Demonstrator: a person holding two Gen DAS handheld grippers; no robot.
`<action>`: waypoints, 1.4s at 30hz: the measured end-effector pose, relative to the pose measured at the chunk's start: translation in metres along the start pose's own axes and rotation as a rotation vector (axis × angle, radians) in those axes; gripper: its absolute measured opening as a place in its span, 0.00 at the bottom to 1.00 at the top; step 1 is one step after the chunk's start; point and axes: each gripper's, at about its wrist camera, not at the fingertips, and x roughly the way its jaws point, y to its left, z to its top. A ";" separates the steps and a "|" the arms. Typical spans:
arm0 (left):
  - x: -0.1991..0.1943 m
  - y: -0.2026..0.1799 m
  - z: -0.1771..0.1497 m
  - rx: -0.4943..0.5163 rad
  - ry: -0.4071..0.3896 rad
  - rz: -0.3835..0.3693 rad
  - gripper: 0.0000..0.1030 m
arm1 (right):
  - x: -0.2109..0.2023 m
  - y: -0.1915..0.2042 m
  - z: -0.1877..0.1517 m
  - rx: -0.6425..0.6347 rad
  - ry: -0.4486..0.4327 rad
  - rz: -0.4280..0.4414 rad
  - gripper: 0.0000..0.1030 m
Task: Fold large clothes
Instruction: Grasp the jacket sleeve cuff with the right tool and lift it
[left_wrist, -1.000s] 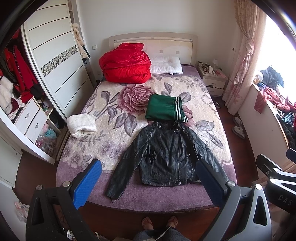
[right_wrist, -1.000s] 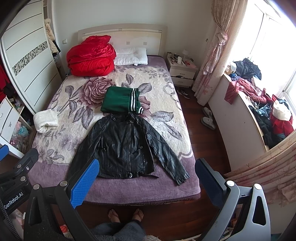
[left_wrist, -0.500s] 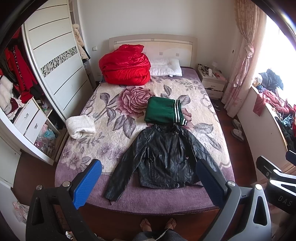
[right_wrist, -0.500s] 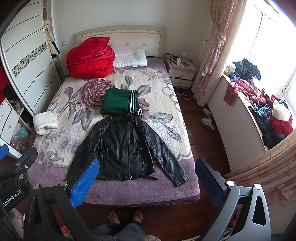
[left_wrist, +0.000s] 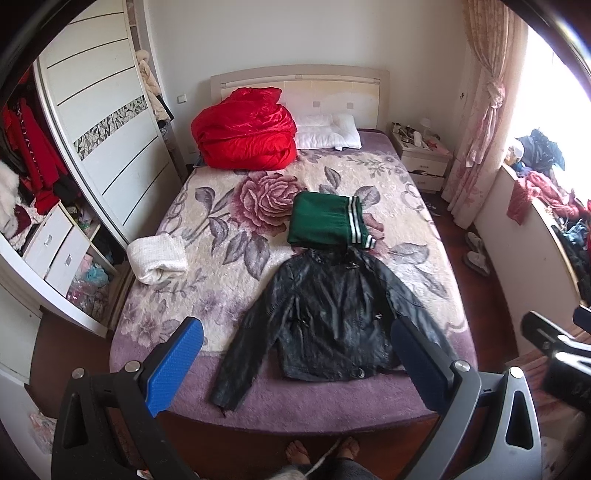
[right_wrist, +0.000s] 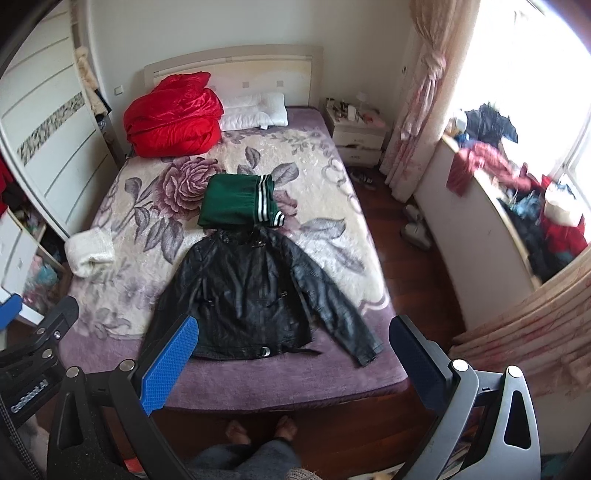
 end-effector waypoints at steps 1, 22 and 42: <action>0.013 0.001 0.000 0.009 -0.002 0.011 1.00 | 0.013 -0.005 0.001 0.025 0.021 0.014 1.00; 0.392 -0.044 -0.126 -0.078 0.478 0.234 1.00 | 0.522 -0.313 -0.180 0.743 0.523 -0.151 0.99; 0.544 -0.167 -0.138 0.176 0.485 0.155 1.00 | 0.634 -0.435 -0.165 0.828 0.349 -0.199 0.21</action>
